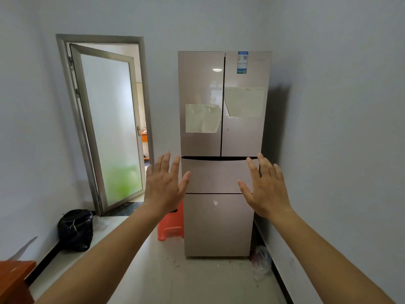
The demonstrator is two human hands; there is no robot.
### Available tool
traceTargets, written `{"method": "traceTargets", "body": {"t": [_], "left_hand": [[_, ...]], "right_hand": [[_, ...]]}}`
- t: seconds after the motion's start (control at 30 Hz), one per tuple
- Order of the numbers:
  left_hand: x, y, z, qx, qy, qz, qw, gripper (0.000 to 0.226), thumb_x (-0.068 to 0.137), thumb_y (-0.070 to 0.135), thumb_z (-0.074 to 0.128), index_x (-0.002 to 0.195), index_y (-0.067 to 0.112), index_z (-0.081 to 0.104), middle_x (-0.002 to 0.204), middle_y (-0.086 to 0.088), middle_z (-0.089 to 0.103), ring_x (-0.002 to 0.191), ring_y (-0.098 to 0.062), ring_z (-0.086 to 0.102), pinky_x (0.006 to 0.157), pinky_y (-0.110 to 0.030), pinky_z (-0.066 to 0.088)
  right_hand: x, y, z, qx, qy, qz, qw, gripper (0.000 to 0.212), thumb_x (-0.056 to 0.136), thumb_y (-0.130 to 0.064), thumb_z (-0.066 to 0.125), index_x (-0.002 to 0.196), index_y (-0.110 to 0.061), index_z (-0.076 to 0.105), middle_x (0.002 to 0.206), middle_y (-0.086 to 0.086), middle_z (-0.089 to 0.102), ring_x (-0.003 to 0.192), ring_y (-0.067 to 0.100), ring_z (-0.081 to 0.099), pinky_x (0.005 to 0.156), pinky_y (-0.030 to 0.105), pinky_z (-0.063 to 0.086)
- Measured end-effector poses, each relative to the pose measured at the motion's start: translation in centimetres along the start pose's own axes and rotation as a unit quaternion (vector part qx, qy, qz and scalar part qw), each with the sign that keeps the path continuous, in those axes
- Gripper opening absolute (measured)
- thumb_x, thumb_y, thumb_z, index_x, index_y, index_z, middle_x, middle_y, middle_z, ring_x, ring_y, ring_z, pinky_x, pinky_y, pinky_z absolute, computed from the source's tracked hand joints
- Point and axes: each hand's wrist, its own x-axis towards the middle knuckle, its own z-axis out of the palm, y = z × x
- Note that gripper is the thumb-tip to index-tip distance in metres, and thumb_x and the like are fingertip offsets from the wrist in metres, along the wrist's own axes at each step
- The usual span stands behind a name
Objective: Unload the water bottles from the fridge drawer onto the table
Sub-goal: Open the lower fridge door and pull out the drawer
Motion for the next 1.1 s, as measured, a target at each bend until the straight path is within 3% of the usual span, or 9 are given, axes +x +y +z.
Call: {"method": "traceTargets", "body": {"t": [0.4, 0.57, 0.8, 1.1], "left_hand": [[16.8, -0.7, 22.7, 0.01, -0.104, -0.061, 0.993, 0.074, 0.096, 0.067, 0.014, 0.157, 0.025, 0.017, 0.165, -0.009, 0.013, 0.152, -0.027, 0.011, 0.119, -0.055, 0.019], [25.0, -2.1, 29.8, 0.061, -0.122, -0.075, 0.988, 0.089, 0.085, 0.075, -0.003, 0.158, 0.026, 0.014, 0.166, -0.009, 0.01, 0.152, -0.028, 0.011, 0.118, -0.056, 0.02], [31.6, -6.4, 38.7, 0.032, -0.142, -0.116, 0.983, 0.079, 0.094, 0.07, 0.02, 0.157, 0.024, 0.015, 0.165, -0.009, 0.014, 0.152, -0.027, 0.014, 0.117, -0.054, 0.025], [39.3, -14.8, 53.0, -0.079, -0.203, -0.172, 0.961, 0.084, 0.095, 0.067, 0.029, 0.156, 0.011, 0.017, 0.164, -0.013, 0.018, 0.151, -0.03, 0.018, 0.119, -0.052, 0.025]], "right_hand": [[16.8, 7.4, 20.7, 0.017, -0.055, -0.004, 0.998, 0.079, 0.094, -0.069, 0.029, 0.158, -0.024, 0.018, 0.163, 0.015, 0.018, 0.149, 0.032, 0.024, 0.12, 0.053, 0.025], [26.1, 10.3, 28.2, 0.028, -0.084, -0.027, 0.996, 0.081, 0.094, -0.072, 0.029, 0.159, -0.026, 0.015, 0.165, 0.015, 0.011, 0.152, 0.032, 0.017, 0.122, 0.053, 0.019], [35.0, 8.6, 39.1, 0.044, -0.144, -0.034, 0.988, 0.084, 0.096, -0.069, 0.029, 0.16, -0.021, 0.006, 0.166, 0.016, 0.009, 0.152, 0.03, 0.012, 0.123, 0.049, 0.014], [42.1, 3.2, 53.4, 0.042, -0.225, -0.06, 0.972, 0.078, 0.097, -0.062, 0.04, 0.155, -0.013, 0.025, 0.159, 0.012, 0.029, 0.147, 0.027, 0.026, 0.117, 0.041, 0.029]]}}
